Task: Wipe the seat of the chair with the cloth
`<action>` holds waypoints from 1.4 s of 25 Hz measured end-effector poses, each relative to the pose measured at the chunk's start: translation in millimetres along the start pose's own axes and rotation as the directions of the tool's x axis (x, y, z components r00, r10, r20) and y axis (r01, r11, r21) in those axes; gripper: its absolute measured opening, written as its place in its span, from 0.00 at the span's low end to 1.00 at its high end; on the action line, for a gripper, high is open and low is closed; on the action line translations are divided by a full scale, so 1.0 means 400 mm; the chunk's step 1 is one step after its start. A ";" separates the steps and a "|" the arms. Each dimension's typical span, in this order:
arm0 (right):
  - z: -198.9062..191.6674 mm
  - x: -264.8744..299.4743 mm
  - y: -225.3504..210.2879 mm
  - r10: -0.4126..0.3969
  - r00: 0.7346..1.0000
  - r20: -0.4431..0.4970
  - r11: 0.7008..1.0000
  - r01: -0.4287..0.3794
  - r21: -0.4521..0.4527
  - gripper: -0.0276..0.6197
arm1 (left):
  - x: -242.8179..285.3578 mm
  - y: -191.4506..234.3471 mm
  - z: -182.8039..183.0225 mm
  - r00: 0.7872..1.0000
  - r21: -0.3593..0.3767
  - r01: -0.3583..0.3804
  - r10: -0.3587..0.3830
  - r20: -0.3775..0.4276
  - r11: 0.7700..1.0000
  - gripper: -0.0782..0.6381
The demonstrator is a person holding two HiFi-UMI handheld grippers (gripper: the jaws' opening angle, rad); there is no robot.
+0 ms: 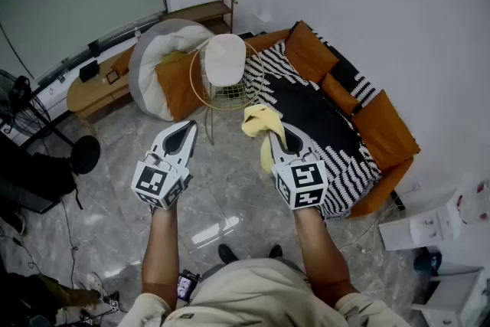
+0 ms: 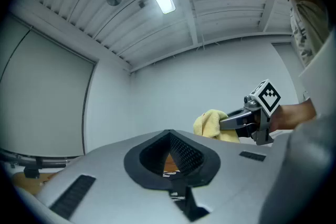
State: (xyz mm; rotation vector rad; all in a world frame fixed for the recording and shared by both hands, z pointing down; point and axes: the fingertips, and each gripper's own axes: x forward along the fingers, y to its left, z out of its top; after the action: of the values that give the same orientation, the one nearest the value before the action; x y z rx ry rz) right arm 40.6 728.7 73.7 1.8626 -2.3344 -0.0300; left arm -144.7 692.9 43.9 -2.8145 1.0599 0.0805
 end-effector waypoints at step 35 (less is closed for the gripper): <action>-0.071 0.401 -0.239 0.077 0.997 -0.012 0.989 -0.075 0.126 0.12 | 0.312 0.199 -0.140 0.994 0.017 -0.082 0.083 -0.077 0.996 0.13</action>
State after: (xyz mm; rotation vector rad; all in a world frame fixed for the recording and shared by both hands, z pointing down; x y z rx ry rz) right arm 102.2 553.7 108.6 1.8181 -2.4467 0.1440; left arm -103.2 544.0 78.9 -2.7815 1.1893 -0.0285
